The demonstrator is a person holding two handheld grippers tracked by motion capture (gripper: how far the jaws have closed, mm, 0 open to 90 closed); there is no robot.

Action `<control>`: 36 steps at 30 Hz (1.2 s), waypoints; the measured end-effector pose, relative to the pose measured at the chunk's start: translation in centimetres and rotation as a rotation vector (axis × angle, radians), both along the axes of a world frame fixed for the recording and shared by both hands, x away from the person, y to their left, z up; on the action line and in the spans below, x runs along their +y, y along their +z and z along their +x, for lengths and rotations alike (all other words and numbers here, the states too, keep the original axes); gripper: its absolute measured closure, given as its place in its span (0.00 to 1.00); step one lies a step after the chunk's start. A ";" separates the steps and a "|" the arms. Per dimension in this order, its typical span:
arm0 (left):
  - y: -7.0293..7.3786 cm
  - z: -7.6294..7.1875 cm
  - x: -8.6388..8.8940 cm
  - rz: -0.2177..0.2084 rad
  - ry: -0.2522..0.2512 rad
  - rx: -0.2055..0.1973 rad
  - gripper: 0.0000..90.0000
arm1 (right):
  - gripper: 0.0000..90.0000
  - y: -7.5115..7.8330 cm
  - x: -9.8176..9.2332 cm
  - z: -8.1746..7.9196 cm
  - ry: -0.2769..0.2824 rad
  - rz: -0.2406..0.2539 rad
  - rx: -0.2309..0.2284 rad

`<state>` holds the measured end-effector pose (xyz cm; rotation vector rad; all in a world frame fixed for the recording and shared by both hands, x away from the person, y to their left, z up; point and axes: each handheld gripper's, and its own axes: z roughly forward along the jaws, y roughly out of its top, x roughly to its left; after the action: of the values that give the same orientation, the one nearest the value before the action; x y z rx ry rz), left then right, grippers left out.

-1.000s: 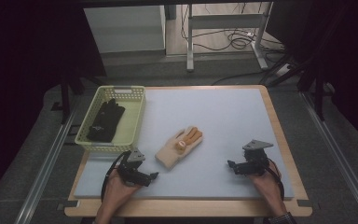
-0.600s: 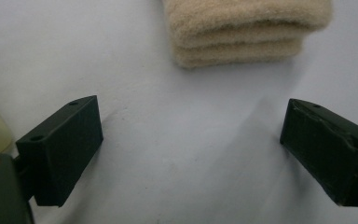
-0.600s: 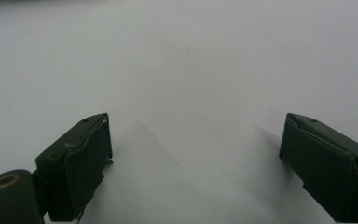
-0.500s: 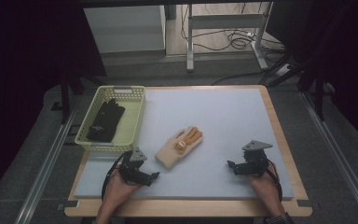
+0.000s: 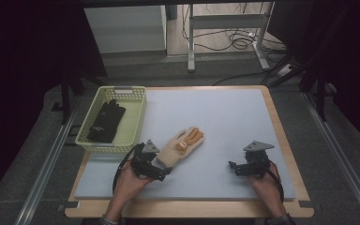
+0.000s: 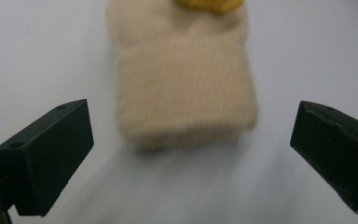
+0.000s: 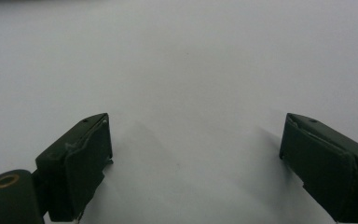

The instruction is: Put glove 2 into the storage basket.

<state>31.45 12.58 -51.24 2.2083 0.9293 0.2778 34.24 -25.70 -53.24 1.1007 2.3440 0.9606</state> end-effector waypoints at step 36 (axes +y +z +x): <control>-0.6 7.2 -5.9 0.174 -0.009 0.128 0.45 | 0.10 0.0 0.0 0.0 0.000 -0.001 0.000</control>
<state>38.67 6.70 -51.83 2.4128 0.9956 0.2227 34.23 -25.69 -53.25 1.1005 2.3437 0.9598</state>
